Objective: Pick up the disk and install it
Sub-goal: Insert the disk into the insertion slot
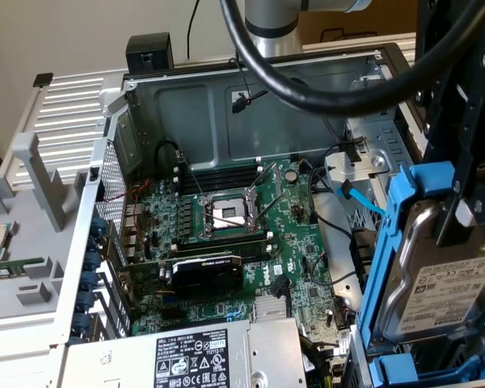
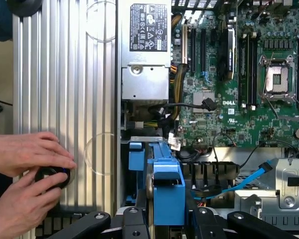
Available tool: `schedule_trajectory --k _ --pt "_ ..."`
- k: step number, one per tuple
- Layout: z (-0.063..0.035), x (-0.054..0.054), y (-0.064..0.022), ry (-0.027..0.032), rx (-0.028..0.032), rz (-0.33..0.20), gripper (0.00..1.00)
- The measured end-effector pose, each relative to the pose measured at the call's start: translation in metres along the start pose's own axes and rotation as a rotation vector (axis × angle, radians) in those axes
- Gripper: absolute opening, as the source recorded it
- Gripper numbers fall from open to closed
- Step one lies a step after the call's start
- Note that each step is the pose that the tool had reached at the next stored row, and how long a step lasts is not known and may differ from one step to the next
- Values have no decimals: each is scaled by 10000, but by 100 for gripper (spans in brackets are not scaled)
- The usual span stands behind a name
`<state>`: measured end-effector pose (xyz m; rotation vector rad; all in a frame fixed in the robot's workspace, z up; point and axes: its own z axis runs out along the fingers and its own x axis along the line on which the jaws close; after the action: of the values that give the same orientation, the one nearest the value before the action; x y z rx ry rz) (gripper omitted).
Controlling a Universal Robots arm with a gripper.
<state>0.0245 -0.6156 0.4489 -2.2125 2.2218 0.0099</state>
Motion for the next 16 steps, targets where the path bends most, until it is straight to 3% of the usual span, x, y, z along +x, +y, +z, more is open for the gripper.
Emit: schedule_trajectory --k 16 --pt "18 0 2 -2 0 -1 37"
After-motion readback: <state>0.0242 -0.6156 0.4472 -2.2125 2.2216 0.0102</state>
